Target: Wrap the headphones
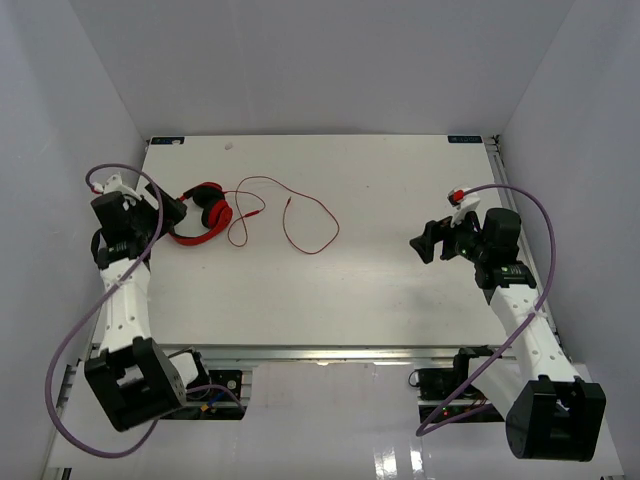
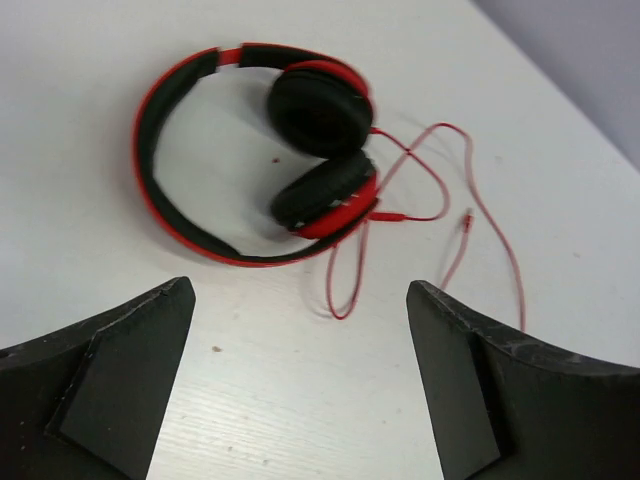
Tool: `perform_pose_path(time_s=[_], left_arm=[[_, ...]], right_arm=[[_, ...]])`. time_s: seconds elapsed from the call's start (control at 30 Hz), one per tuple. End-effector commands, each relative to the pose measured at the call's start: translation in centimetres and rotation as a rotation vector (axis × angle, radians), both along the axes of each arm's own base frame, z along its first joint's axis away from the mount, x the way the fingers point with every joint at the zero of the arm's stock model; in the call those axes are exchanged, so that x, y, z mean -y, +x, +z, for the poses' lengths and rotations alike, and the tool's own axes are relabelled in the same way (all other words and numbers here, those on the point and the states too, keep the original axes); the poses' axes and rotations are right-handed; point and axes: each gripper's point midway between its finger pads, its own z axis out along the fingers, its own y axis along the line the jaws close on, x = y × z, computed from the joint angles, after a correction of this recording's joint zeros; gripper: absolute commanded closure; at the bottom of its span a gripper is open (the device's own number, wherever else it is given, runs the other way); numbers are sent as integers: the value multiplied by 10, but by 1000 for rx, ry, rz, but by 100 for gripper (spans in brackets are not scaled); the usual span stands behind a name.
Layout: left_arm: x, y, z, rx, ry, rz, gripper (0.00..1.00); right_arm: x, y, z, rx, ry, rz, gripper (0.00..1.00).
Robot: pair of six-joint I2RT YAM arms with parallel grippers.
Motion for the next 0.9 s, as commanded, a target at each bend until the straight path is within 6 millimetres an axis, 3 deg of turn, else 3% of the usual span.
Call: perform_pose_path(time_s=[0.0,0.13,0.23,0.37,0.43,0.77,0.87], left_arm=[[33,-17,-26,12,-105,-112,2],[24,-15,-56,-77,-115,-65,2],[8,-7,-83,-188,-145,31,2],[-21,-4,-116,-370,-141,202,2],[-26,7,-128,-425,-161,216,4],[-47,41,-150,-517,-142,233,10],[-53,47,-158,-563,-117,260,20]], right_arm=[[3,15,27,67,31,-51,10],[-34,-20,20,163,-37,366,10],[-53,-34,23,196,22,534,10],[-58,-29,14,167,5,536,10],[-59,-34,6,143,9,549,10],[-61,-41,6,157,9,575,10],[-61,-42,6,159,8,576,10]])
